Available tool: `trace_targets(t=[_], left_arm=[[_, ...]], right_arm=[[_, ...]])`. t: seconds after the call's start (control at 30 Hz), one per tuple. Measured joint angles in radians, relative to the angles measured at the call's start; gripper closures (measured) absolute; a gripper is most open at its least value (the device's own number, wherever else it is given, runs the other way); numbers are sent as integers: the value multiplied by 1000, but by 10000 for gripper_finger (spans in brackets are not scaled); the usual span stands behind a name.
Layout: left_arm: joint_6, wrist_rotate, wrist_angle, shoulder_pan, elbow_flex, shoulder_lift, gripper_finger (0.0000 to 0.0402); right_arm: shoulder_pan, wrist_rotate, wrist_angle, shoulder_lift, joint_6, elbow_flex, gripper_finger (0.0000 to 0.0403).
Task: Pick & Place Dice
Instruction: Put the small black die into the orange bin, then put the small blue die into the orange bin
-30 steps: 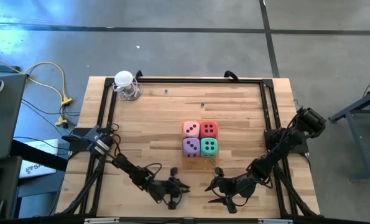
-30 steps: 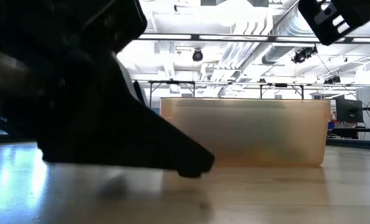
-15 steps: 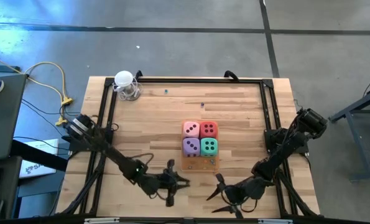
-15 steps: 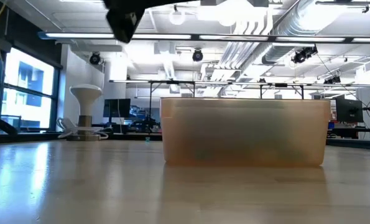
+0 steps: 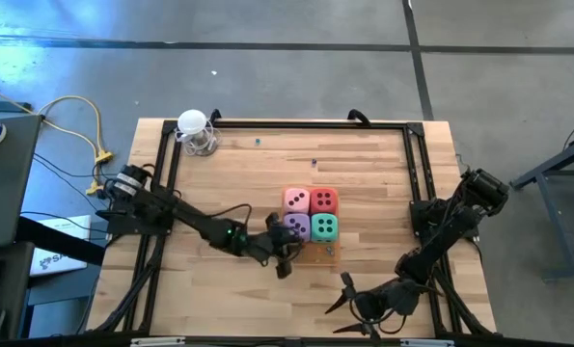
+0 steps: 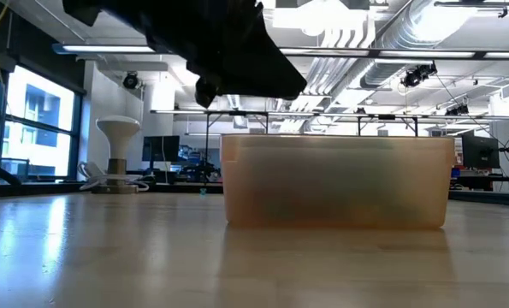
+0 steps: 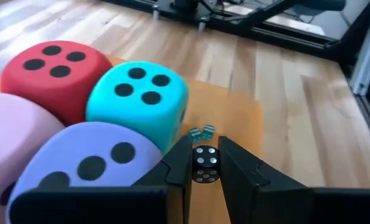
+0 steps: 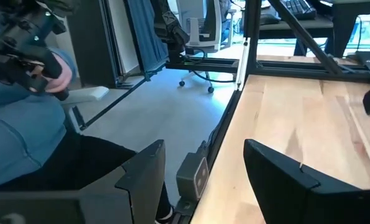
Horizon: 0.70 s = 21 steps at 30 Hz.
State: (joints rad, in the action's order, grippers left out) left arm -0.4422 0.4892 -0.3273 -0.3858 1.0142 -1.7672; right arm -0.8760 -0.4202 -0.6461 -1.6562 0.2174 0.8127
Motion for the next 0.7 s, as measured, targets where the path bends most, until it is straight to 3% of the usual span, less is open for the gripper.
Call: trace_targets(t=[0.2, 0.33, 0.7], left_arm=[[13, -6, 14, 4, 0, 0, 340], [125, -11, 14, -17, 0, 0, 321], [264, 95, 13, -52, 0, 0, 290]], right_arm=[[-2, 0, 8, 0, 61, 0, 192], [-2, 0, 14, 0, 104, 0, 192], [-3, 0, 54, 0, 183, 0, 192]])
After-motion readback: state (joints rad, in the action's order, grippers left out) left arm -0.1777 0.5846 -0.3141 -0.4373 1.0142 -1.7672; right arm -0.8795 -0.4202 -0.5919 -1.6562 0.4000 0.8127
